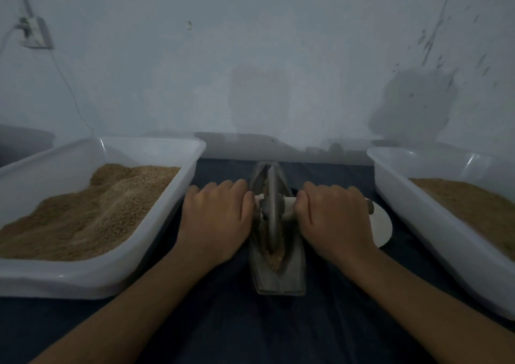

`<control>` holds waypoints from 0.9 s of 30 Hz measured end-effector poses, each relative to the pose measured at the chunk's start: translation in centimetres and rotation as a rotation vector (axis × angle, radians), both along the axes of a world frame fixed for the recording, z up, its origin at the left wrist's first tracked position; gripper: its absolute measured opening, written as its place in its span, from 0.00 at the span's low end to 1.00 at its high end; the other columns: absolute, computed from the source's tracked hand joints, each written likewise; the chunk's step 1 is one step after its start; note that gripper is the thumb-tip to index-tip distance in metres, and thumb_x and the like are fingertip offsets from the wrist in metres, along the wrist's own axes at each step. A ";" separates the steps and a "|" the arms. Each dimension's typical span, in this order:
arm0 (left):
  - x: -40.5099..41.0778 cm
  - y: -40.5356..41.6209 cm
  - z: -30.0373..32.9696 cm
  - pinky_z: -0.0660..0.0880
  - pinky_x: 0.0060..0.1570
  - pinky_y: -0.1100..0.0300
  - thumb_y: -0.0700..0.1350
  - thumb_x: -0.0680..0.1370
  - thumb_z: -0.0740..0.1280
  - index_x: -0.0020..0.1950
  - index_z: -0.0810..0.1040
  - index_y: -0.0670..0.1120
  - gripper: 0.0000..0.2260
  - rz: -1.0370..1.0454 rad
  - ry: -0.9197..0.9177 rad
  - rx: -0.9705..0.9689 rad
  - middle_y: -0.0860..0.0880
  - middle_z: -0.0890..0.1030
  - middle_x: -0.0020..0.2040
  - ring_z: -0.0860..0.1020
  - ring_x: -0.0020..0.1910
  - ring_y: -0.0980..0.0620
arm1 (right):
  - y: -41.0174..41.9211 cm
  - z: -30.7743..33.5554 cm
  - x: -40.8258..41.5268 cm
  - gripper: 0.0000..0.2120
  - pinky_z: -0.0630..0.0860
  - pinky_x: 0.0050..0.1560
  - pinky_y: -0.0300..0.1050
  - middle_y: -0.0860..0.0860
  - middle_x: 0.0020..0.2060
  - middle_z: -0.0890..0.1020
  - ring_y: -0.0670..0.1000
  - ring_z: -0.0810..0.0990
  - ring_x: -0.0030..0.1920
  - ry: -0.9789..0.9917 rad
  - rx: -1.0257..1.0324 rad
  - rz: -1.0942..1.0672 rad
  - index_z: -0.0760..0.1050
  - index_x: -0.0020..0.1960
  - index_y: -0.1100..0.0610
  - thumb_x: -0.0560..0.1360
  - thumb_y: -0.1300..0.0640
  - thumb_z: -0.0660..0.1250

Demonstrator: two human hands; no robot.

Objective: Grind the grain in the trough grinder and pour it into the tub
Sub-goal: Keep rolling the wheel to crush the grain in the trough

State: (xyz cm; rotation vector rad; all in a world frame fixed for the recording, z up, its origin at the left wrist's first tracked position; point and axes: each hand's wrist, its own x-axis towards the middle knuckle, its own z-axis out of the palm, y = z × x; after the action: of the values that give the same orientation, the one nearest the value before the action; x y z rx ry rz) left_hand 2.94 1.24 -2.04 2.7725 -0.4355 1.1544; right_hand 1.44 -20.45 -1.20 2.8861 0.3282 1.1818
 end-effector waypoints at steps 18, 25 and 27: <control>7.7 -2.3 2.8 0.66 0.38 0.54 0.60 0.80 0.50 0.37 0.69 0.50 0.20 0.154 0.205 0.021 0.51 0.64 0.29 0.70 0.35 0.46 | -1.0 2.4 7.4 0.10 0.63 0.37 0.51 0.53 0.42 0.70 0.56 0.70 0.41 0.466 -0.101 -0.079 0.65 0.49 0.53 0.83 0.50 0.49; 3.5 -0.6 0.5 0.60 0.32 0.57 0.47 0.82 0.54 0.42 0.64 0.50 0.09 0.108 0.124 0.298 0.50 0.73 0.39 0.69 0.34 0.47 | 0.0 1.5 3.1 0.16 0.65 0.35 0.50 0.49 0.40 0.78 0.53 0.72 0.39 0.105 -0.104 0.000 0.72 0.45 0.52 0.83 0.50 0.48; 2.9 -0.9 0.6 0.57 0.31 0.59 0.47 0.81 0.49 0.41 0.64 0.51 0.11 0.170 0.151 0.231 0.53 0.66 0.35 0.65 0.31 0.50 | -0.8 1.7 2.1 0.14 0.68 0.46 0.50 0.47 0.42 0.76 0.51 0.72 0.46 0.081 0.076 0.095 0.72 0.45 0.52 0.83 0.47 0.53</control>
State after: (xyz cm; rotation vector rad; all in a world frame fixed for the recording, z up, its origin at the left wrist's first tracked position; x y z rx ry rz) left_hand 5.87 0.31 -1.48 3.1238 -0.3427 0.9703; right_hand 3.54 -21.22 0.48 3.0215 0.4363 1.1149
